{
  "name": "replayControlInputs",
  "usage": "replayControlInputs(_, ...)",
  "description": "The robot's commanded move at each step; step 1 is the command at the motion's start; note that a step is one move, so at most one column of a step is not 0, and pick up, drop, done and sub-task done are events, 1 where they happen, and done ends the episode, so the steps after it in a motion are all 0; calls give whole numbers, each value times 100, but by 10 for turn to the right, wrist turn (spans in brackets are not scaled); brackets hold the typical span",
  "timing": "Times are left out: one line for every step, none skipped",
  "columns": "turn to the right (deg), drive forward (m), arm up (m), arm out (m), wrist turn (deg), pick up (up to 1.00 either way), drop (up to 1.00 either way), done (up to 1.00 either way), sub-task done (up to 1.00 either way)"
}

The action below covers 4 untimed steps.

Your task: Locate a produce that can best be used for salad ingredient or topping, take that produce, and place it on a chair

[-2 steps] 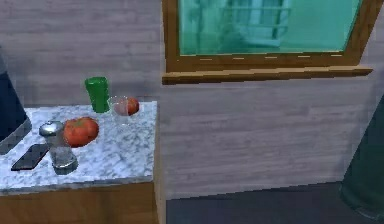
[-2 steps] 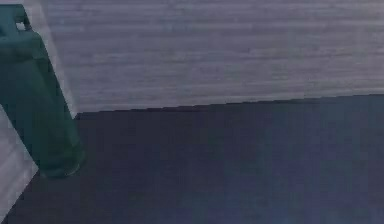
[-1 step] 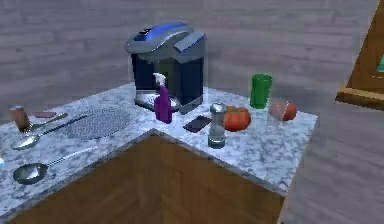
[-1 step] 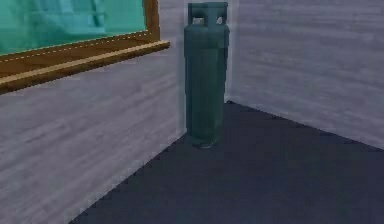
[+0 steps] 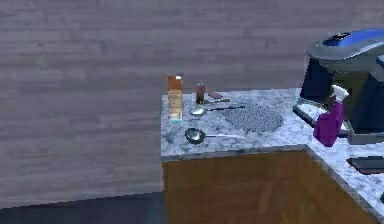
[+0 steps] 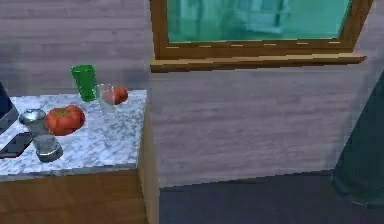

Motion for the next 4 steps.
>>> replayControlInputs(-270, 0, 0, 0, 0, 0, 0, 0, 0)
replayControlInputs(0, 0, 50, 0, 0, 0, 0, 0, 0)
replayControlInputs(0, 0, 38, 0, 0, 0, 0, 0, 0)
replayControlInputs(0, 0, 0, 50, 0, 0, 0, 0, 0)
